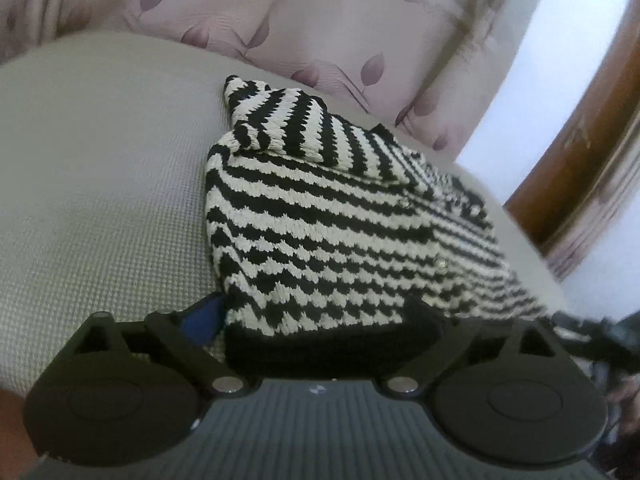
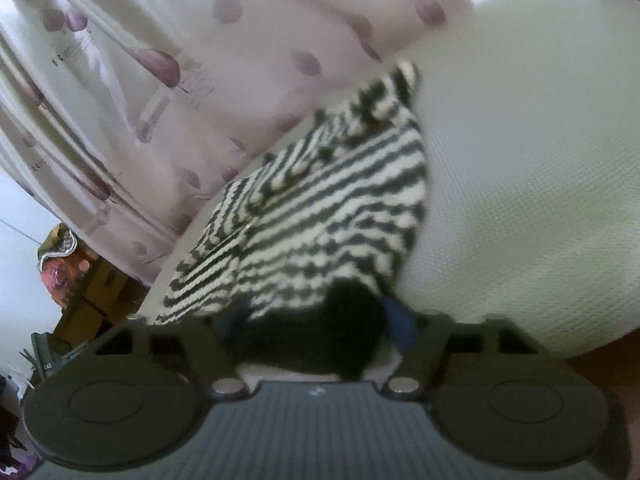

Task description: Fold small clothes

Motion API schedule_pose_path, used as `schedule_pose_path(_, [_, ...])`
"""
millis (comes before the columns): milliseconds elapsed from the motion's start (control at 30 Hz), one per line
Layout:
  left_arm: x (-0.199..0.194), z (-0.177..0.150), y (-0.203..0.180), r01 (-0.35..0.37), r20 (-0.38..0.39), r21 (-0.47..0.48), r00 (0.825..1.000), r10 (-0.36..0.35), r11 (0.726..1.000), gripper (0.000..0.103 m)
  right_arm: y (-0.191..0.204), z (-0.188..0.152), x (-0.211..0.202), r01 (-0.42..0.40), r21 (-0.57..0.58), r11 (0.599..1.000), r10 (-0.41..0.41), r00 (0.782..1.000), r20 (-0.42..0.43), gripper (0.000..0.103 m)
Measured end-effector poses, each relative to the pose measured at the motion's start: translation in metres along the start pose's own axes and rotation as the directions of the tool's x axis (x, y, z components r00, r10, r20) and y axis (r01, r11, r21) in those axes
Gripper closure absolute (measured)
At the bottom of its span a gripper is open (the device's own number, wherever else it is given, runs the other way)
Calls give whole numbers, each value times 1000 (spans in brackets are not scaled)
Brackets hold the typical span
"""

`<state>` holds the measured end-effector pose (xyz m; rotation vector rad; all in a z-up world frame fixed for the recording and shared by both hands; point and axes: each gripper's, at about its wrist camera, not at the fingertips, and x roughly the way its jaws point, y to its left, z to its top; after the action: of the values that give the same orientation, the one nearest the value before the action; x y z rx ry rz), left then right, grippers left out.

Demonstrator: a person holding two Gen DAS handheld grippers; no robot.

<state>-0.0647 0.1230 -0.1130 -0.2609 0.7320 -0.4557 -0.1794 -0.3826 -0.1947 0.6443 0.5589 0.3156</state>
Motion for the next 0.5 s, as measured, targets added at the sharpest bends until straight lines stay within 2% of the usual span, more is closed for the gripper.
schedule_pose_path(33, [1,-1,-5,-37,6,29,999,36,999,31,2,-1,3,13,-13,1000,-13,1000,6,32])
schedule_pose_path(67, [2,-2,-8,-78,9,58,997,78,995,64,4,-2,6,24,-21,999,-24,1000,10,46])
schedule_pose_path(100, [4,-2,-12,-136,11,89,991,136,987,86,3,-2,9,40,-24,999,-40,999,-4,81])
schedule_pose_path(133, [4,-2,-11,-152,12,98,988,152,983,86,0,-2,13,52,-11,999,-53,998,-23,85])
schedule_pose_path(200, [2,-1,-10,-159,12,80,987,159,984,86,-1,-3,12,35,-11,999,-35,999,-10,85])
schedule_pose_path(333, [1,-1,-19,-205,26,109,979,203,973,86,-5,-3,4,-19,23,1000,19,1000,19,85])
schedule_pose_path(500, [-1,4,-27,-215,45,121,977,211,969,87,-10,0,-7,-86,92,992,80,994,73,85])
